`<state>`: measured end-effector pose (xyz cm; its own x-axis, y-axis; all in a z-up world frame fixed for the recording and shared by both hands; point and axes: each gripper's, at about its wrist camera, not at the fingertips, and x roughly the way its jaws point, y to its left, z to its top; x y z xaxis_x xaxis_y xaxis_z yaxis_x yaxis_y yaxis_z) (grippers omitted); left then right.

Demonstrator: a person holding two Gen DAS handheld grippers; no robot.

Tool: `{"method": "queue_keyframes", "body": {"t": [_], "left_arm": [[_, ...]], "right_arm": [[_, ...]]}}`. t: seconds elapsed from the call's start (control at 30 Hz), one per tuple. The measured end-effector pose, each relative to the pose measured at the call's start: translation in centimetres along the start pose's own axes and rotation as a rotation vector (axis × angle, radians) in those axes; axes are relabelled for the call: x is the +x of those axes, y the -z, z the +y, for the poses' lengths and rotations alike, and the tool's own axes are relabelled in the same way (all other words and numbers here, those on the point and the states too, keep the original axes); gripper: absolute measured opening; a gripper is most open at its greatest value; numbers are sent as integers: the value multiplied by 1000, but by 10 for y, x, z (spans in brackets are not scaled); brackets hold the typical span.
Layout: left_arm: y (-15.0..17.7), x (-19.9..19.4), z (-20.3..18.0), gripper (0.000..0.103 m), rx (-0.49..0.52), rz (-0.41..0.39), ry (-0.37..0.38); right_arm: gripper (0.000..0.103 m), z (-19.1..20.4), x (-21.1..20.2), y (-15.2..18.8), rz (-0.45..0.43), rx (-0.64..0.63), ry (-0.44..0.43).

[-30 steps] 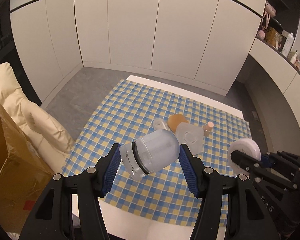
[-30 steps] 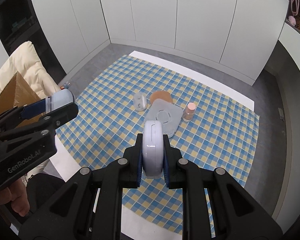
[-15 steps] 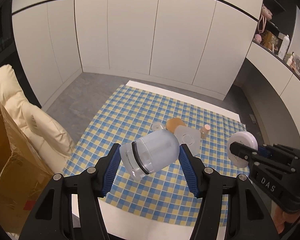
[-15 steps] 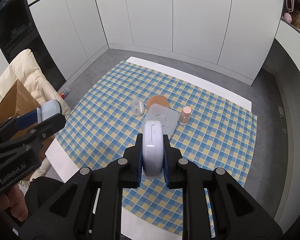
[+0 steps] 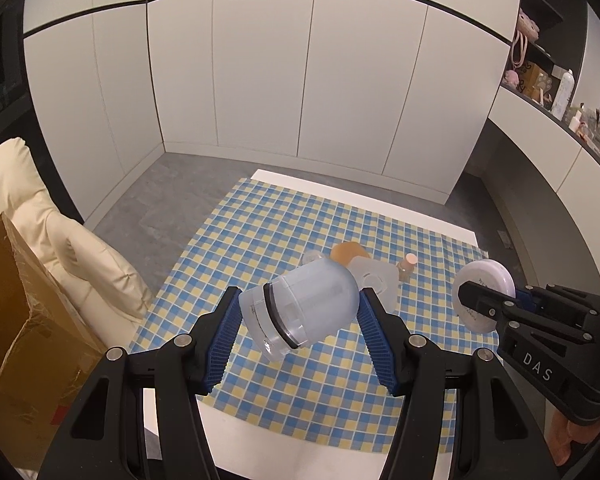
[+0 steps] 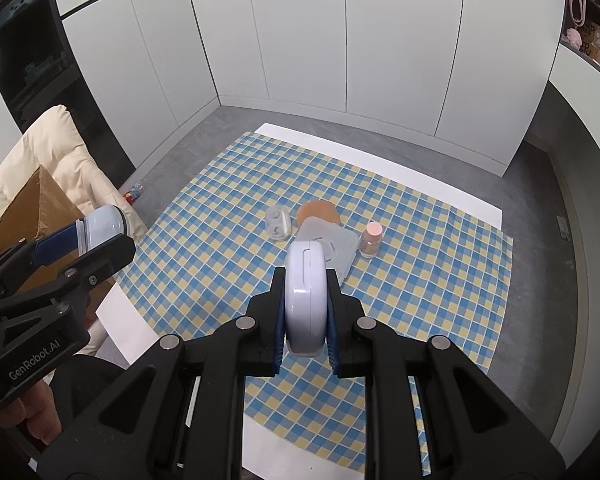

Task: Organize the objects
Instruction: 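Lift the frosted jar and white container and carry both toward the cardboard box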

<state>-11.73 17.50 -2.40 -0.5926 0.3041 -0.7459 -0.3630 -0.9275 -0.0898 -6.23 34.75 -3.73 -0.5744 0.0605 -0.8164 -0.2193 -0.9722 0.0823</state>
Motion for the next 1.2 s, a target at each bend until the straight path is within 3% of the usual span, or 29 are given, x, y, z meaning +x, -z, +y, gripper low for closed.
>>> {"method": "queue_keyframes", "body": {"t": [0.5,1.2], "left_arm": [[2,1,12,60,-10,5,-14],[7,-10,57,60,-62,-7,-68]], "right_arm": [[17,4,2,-4,-7,4,-8],[17,47,12,-13,-15,-67,-49]]}}
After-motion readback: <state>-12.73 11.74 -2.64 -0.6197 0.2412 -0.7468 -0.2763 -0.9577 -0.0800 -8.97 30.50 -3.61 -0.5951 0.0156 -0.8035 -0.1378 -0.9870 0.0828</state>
